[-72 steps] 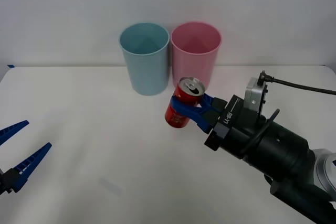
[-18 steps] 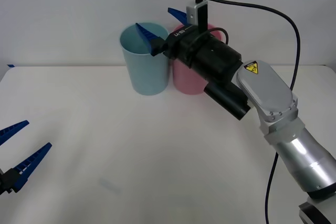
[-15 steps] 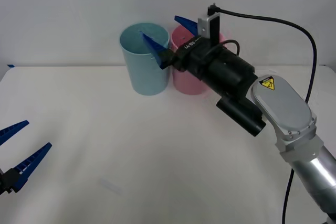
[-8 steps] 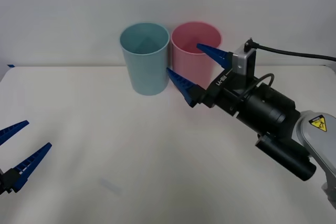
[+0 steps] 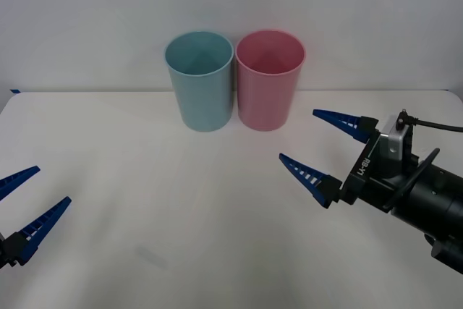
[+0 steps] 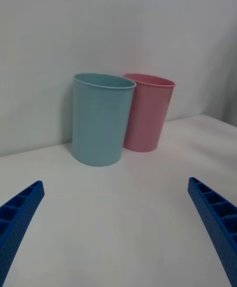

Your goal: Grasp the object on the table and drop it into the matching bin: aluminum can to the light blue bin, PET bottle to the pink bin.

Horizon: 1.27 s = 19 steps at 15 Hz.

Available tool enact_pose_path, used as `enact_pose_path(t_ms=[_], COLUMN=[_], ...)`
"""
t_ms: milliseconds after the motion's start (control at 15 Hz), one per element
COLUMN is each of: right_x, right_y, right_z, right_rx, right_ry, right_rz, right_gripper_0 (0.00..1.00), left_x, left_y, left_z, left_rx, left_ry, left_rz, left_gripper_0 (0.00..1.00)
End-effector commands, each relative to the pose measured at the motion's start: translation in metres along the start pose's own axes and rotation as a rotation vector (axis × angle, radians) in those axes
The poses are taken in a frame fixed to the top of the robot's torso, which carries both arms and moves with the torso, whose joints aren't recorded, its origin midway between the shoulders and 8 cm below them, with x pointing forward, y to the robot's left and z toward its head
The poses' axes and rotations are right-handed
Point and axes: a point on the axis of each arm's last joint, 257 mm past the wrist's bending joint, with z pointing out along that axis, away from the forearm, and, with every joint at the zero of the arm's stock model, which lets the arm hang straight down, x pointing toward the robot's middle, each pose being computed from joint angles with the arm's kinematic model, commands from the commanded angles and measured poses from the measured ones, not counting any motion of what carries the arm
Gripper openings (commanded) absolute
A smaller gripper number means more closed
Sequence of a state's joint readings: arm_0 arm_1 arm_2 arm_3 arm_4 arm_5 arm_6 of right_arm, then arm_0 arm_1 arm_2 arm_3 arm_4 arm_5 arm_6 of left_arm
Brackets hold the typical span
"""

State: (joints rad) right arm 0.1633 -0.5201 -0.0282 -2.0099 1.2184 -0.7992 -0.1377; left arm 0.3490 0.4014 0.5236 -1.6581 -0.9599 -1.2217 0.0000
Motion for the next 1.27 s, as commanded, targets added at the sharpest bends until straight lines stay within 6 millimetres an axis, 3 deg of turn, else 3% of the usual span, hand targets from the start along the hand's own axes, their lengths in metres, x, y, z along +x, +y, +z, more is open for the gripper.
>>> enact_pose_path(t_ms=[67,267,667,1000,1267], right_x=[0.018,0.038,0.052,0.053,0.054], right_y=[0.000,-0.001,-0.006,-0.005,-0.004], right_z=[-0.039,-0.090,-0.151,-0.165,-0.166], right_rx=[0.010,0.040,0.123,0.141,0.143], right_ry=[0.047,0.111,0.179,0.189,0.190], right_rz=[-0.033,-0.023,0.029,0.055,0.057], right_gripper_0=[1.00,1.00,1.00,1.00,1.00], left_x=[0.000,0.000,0.000,0.000,0.000], left_y=[0.000,0.000,0.000,0.000,0.000], left_z=[0.000,0.000,0.000,0.000,0.000], left_rx=[0.000,0.000,0.000,0.000,0.000], left_ry=[0.000,0.000,0.000,0.000,0.000], left_rz=[0.000,0.000,0.000,0.000,0.000], left_gripper_0=[1.00,1.00,1.00,1.00,1.00])
